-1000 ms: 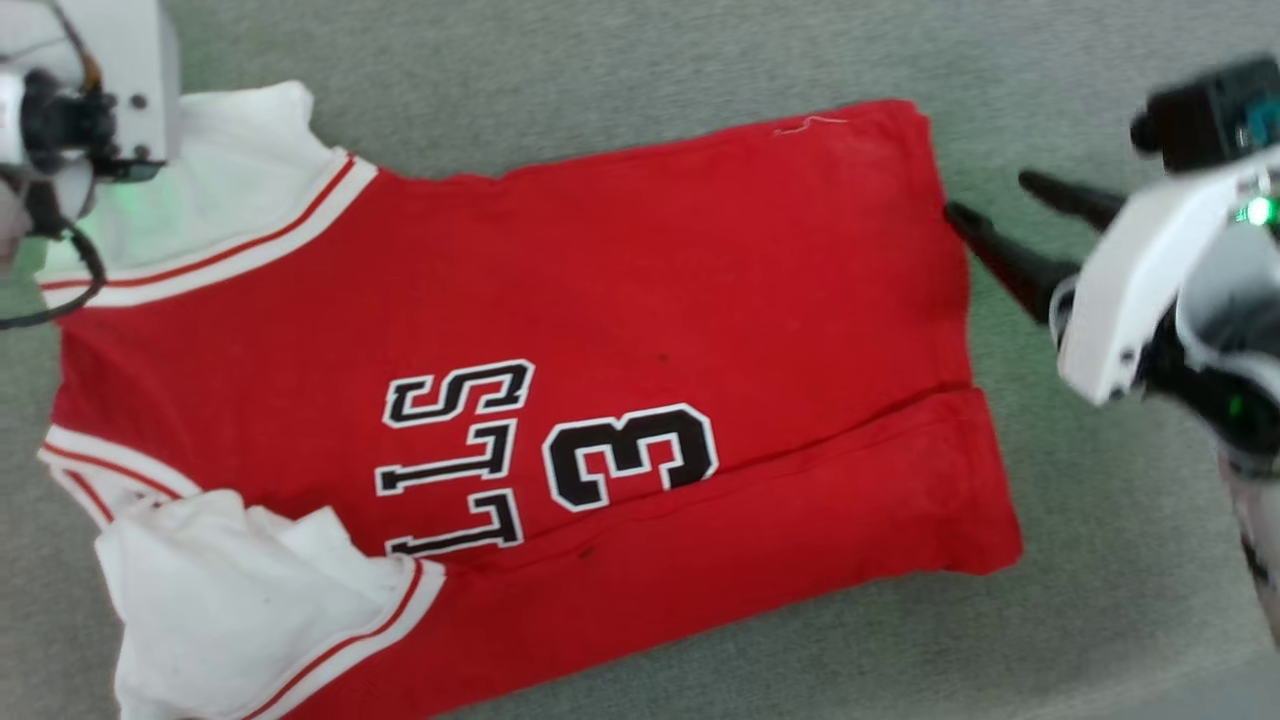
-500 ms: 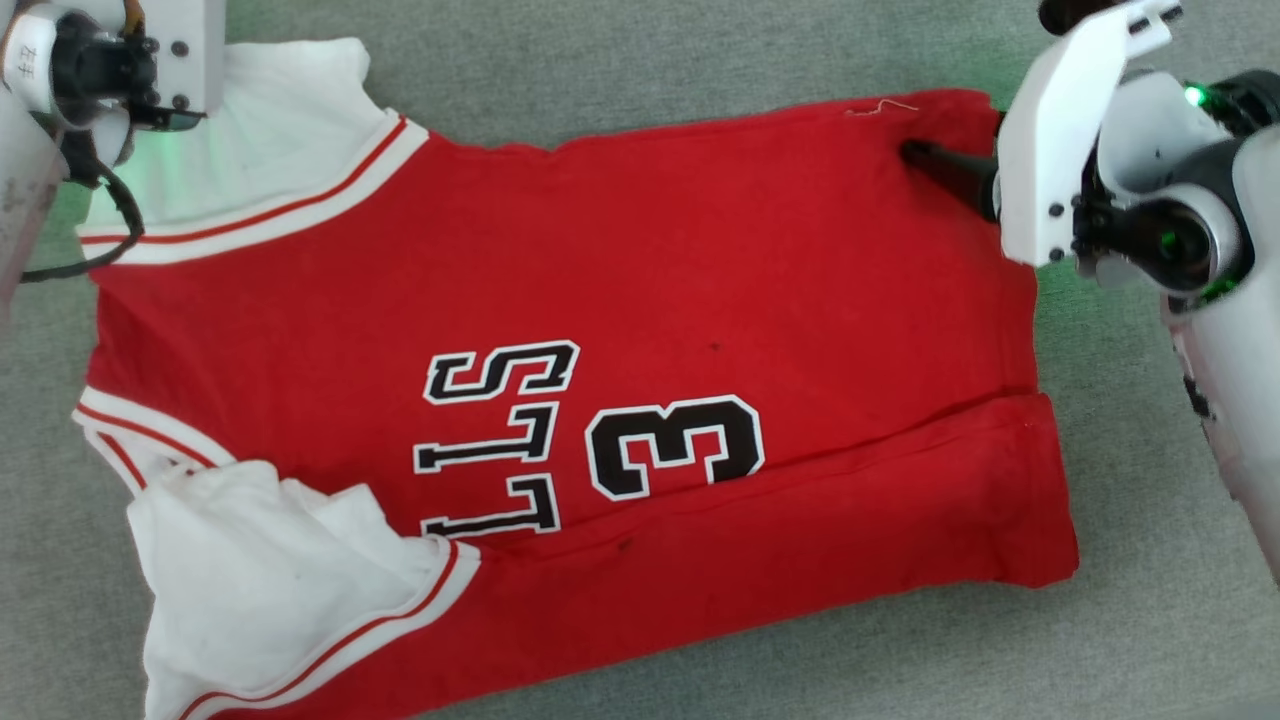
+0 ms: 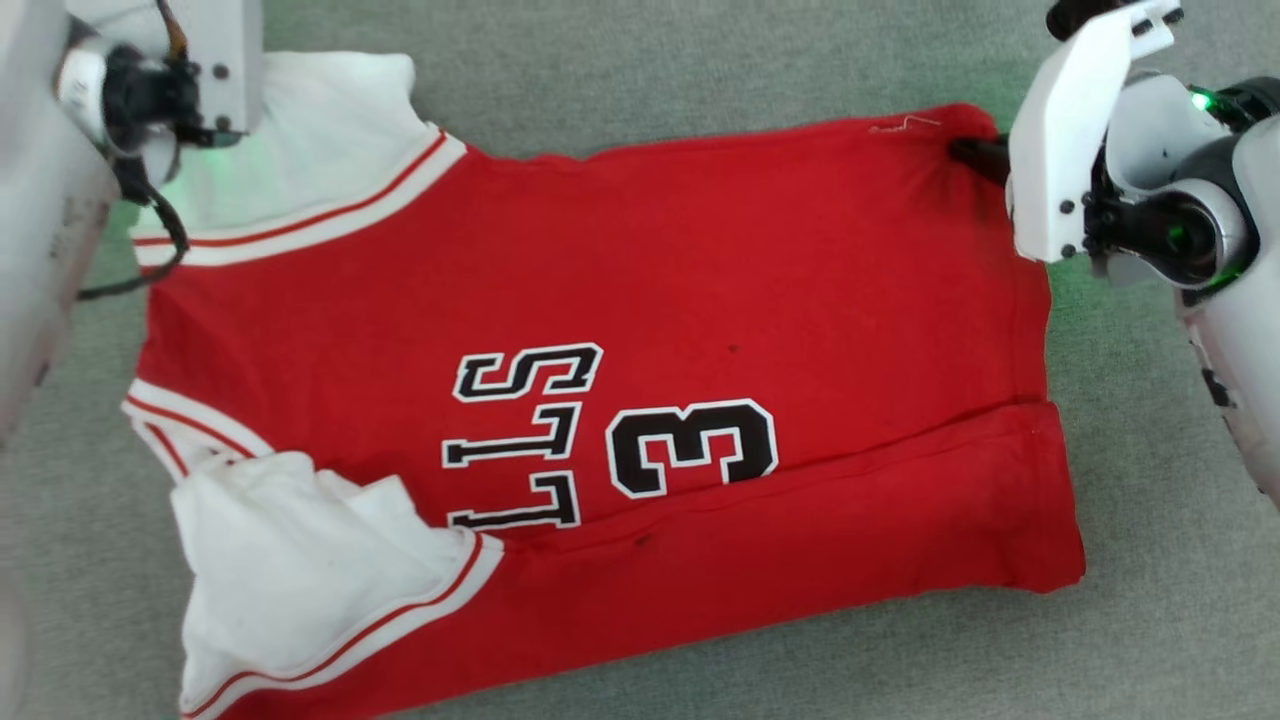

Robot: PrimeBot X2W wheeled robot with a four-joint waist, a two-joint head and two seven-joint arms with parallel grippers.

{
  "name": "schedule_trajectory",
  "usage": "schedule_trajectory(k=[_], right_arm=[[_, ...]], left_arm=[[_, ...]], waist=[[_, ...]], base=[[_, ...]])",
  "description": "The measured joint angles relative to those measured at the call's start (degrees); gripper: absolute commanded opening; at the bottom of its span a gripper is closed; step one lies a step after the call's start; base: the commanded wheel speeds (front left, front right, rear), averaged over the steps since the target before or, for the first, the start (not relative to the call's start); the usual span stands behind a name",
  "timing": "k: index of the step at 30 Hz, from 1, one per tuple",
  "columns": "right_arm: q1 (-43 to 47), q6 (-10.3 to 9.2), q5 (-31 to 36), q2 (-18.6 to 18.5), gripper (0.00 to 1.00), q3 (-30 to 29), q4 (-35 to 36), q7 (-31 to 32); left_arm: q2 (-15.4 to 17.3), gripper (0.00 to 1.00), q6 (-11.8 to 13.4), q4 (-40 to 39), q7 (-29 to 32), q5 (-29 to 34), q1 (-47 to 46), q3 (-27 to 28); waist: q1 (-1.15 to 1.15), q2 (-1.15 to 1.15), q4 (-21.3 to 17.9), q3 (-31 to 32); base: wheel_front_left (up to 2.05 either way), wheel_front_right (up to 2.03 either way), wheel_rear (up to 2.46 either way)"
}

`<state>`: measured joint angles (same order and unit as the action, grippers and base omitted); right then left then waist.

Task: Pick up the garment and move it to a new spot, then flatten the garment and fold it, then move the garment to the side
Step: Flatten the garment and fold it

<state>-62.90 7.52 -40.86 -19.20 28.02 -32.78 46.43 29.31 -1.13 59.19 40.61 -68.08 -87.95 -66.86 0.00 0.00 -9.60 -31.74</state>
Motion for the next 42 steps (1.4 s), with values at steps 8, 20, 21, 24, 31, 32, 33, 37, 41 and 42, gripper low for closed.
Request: schedule_trajectory(k=[8,20,21,24,31,32,33,37,41,42], right_arm=[[2.58,0.0,-2.6,-4.66,0.0,3.34,1.58,-5.36],[8.24,0.0,-6.21,-11.31,0.0,6.49,5.72,-12.79],[8.84,0.0,-6.72,-11.74,0.0,6.61,6.09,-13.18],[11.26,0.0,-7.55,-13.1,0.0,6.76,7.36,-13.7],[18.5,0.0,-8.48,-16.4,0.0,5.92,11.17,-14.64],[19.71,0.0,-8.53,-16.7,0.0,5.71,11.8,-14.63],[20.96,0.0,-8.55,-17.01,0.0,5.48,12.39,-14.66],[25.81,0.0,-8.68,-18.0,0.0,4.15,15.0,-14.58],[30.86,0.0,-8.7,-18.57,0.0,2.23,17.05,-13.52],[32.08,0.0,-8.69,-18.58,0.0,1.72,17.58,-13.29]], left_arm=[[-1.77,0.0,-3.02,1.2,-2.91,-0.26,1.37,0.01],[-1.79,0.0,-5.72,-1.57,-8.44,-1.15,4.95,0.26],[-1.54,0.0,-5.9,-2.23,-8.77,-1.33,5.53,0.24],[-0.65,0.0,-5.97,-4.48,-9.22,-1.38,7.3,-0.29],[2.68,0.0,-5.71,-12.13,-9.82,-2.16,12.98,-1.24],[3.36,0.0,-5.24,-13.57,-9.72,-2.2,14.13,-1.52],[4.12,0.0,-4.61,-15.07,-9.29,-2.49,15.37,-1.59],[7.62,0.0,-1.05,-23.12,-8.58,-4.12,20.47,-1.68],[11.77,0.0,4.01,-33.43,-7.79,-6.55,25.93,-1.62],[12.87,0.0,5.5,-36.06,-7.68,-6.78,27.18,-1.67]], waist=[[0.0,0.0,2.2,3.64],[0.0,0.0,6.27,10.87],[0.0,0.0,6.56,11.53],[0.0,0.0,7.43,13.47],[0.0,0.0,9.45,17.93],[0.0,0.0,9.69,18.57],[0.0,0.0,9.94,19.2],[0.0,0.0,10.82,21.57],[0.0,0.0,11.57,23.56],[0.0,0.0,11.71,23.96]], base=[[0.0,0.0,0.0],[0.0,0.0,0.0],[0.0,0.0,0.0],[0.0,0.0,0.0],[0.0,0.0,0.0],[0.0,0.0,0.0],[0.0,0.0,0.0],[0.0,0.0,0.0],[0.0,0.0,0.0],[0.0,0.0,0.0]])
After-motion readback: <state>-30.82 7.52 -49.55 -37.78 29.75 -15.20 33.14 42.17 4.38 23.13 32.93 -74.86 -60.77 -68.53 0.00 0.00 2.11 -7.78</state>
